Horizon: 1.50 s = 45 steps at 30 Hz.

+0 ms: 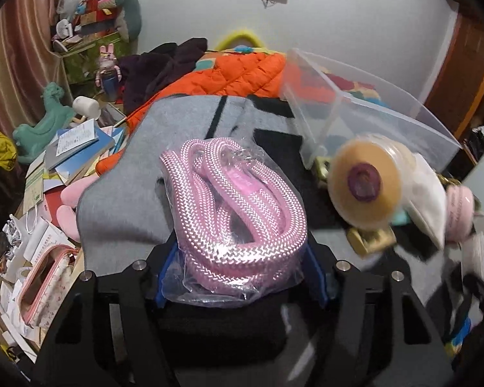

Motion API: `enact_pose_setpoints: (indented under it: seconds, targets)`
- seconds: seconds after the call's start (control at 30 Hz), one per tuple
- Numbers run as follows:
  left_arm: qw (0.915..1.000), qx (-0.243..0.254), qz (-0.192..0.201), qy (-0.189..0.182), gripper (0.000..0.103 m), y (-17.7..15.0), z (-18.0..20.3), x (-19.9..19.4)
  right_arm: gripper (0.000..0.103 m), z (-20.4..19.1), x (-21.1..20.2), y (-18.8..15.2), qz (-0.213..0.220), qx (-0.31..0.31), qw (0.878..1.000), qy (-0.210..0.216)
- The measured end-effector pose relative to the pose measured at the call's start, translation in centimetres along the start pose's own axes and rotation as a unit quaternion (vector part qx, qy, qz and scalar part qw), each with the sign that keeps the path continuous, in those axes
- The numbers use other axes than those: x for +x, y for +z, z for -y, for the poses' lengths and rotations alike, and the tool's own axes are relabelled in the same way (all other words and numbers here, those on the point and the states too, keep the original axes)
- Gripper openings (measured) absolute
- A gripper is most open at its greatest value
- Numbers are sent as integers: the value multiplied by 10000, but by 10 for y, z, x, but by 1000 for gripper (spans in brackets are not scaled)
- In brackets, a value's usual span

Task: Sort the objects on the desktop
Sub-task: 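Lift the pink rope and white container with both tools toward the clear plastic box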

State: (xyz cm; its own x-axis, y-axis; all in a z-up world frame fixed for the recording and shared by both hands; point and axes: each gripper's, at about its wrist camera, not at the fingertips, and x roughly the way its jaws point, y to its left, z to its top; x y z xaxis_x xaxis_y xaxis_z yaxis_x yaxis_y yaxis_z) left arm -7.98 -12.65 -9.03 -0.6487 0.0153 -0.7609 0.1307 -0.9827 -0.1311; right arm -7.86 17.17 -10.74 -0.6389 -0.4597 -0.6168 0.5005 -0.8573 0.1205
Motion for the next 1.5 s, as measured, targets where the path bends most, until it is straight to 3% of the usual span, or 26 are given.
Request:
enact_pose_setpoints:
  seconds: [0.17, 0.23, 0.37, 0.47, 0.6, 0.73, 0.93, 1.07, 1.13, 1.37, 1.47, 1.5]
  targets:
    - [9993, 207, 5, -305, 63, -20, 4, -25, 63, 2, -4, 4, 36, 103, 9998, 149]
    - [9986, 213, -10, -476, 44, -25, 3, -32, 63, 2, -5, 5, 51, 109, 9998, 131]
    - [9969, 264, -42, -745, 43, -31, 5, -46, 63, 3, -6, 8, 54, 136, 9998, 144]
    - [9933, 386, -309, -1046, 44, -35, 9, -49, 63, 3, -8, 10, 30, 122, 9998, 165]
    - [9885, 363, -613, -1337, 76, -38, 12, -52, 63, 1, -9, 11, 27, 93, 9999, 136]
    - [9910, 471, -596, -1102, 83, -28, 18, -51, 63, 1, -8, 11, -21, 143, 9997, 191]
    - [9905, 160, -1044, -882, 88, 2, 10, -18, 63, 1, -7, 9, -71, 127, 9998, 137]
    - [9930, 405, -1085, -250, 88, 17, 6, 1, 63, 2, -10, 10, -32, 124, 9998, 148]
    - [9921, 499, -1149, -72, 93, 22, 2, 9, 63, 2, -10, 9, -30, 105, 9998, 135]
    - [9886, 978, -1123, 242, 94, 31, 14, 34, 63, 9, -1, 10, -98, 231, 9996, 98]
    - [9903, 922, -1012, 236, 93, 33, 15, 42, 62, 10, -2, 13, -82, 239, 9997, 48]
    - [9912, 899, -956, 169, 84, 33, 15, 42, 62, 11, -4, 15, -26, 229, 9997, 13]
